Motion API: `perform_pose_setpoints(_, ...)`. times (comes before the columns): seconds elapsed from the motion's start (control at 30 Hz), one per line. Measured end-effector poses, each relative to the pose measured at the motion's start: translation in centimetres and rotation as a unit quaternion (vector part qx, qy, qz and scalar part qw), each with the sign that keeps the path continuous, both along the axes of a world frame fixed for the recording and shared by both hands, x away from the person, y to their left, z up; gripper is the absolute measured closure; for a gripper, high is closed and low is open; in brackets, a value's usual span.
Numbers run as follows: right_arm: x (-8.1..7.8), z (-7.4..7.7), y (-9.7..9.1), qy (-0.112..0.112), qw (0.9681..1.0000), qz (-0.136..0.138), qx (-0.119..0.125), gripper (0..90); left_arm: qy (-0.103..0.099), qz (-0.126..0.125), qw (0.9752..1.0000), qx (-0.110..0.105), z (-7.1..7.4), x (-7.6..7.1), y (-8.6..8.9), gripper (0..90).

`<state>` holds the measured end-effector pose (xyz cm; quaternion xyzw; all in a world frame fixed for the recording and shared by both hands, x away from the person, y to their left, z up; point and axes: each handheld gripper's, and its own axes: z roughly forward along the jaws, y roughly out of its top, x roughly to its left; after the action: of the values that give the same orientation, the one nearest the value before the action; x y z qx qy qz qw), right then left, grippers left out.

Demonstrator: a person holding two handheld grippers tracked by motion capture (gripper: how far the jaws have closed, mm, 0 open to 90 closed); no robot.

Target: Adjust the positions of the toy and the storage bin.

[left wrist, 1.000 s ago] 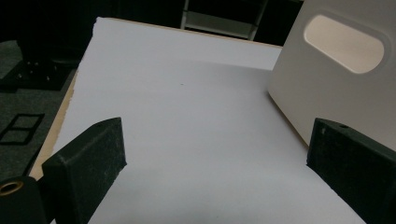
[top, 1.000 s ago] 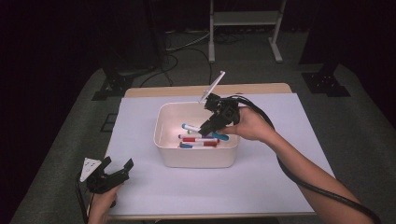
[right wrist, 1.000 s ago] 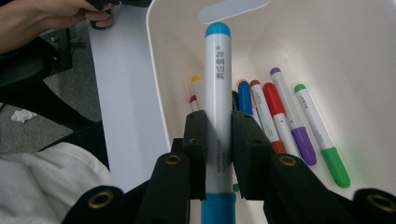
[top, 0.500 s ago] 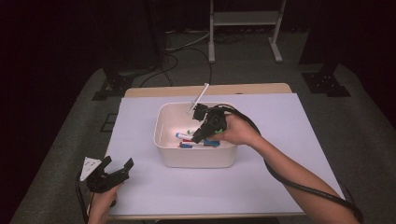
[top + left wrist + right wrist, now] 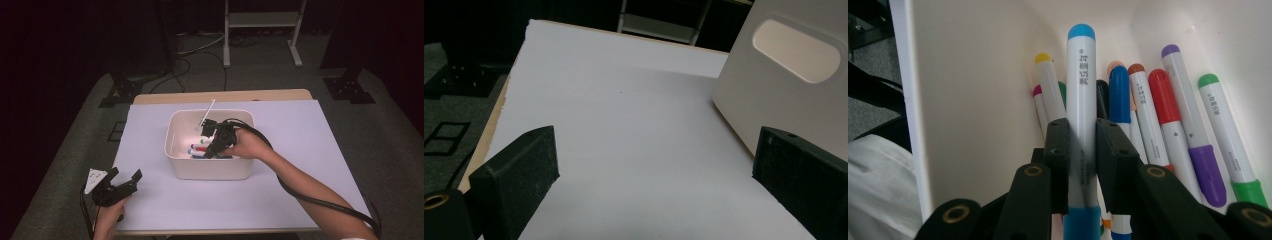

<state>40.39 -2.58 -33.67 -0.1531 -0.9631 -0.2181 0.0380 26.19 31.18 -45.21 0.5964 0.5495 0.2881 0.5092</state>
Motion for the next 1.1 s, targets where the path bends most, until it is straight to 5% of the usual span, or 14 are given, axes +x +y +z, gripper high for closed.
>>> perform_pose_setpoints(0.77,0.3,-1.9,1.0,0.005,0.9989,0.007,-0.045,73.8,-0.001,0.001,1.0000,-0.002,0.0,0.0,0.1,3.1)
perform_pose_setpoints(1.1,0.4,0.2,-0.6,-0.018,0.9995,-0.014,-0.020,65.2,-0.002,0.001,1.0000,-0.002,0.0,0.0,0.1,3.1)
